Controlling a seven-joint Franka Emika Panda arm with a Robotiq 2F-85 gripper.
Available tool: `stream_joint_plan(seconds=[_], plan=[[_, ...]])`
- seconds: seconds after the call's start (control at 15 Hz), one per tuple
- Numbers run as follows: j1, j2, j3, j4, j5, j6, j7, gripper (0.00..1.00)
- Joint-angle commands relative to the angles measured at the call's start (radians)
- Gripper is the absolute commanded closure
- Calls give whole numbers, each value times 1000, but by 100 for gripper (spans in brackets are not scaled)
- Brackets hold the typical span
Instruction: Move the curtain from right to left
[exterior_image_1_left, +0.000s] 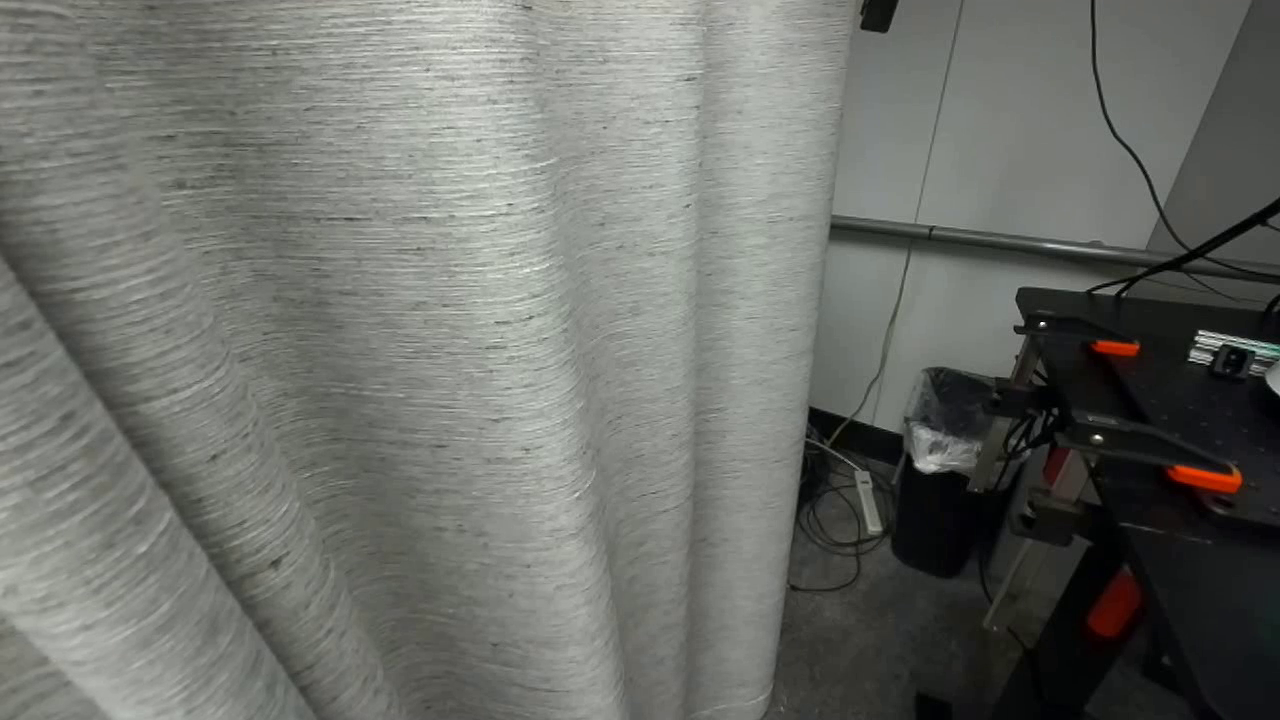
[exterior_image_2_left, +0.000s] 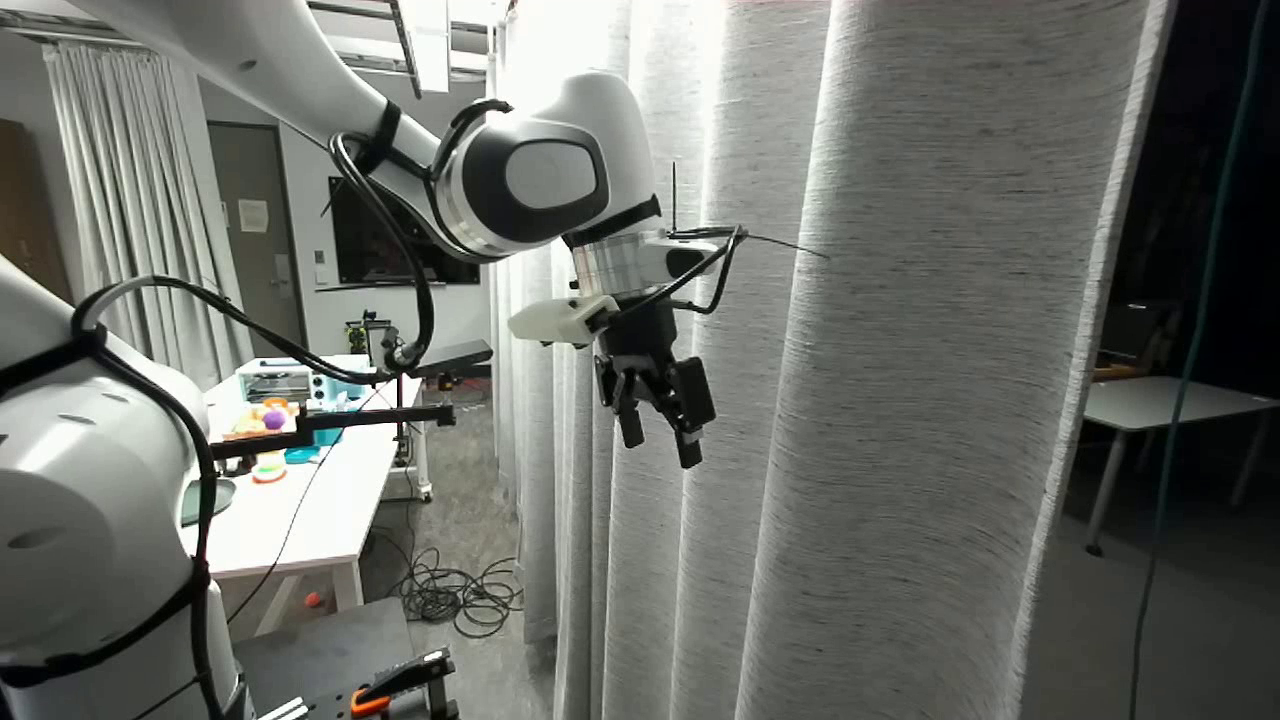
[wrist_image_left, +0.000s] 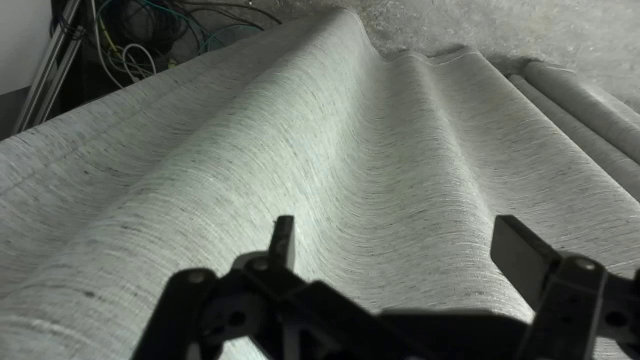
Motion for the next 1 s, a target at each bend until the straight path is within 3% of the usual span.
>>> stream_joint_plan(seconds=[0.0, 0.6, 0.93], plan=[[5, 0, -4, 2, -2, -3, 2, 0], [18, 10, -10, 0, 13, 4, -11, 0], [-53, 1, 15, -26, -27, 96, 158, 0]])
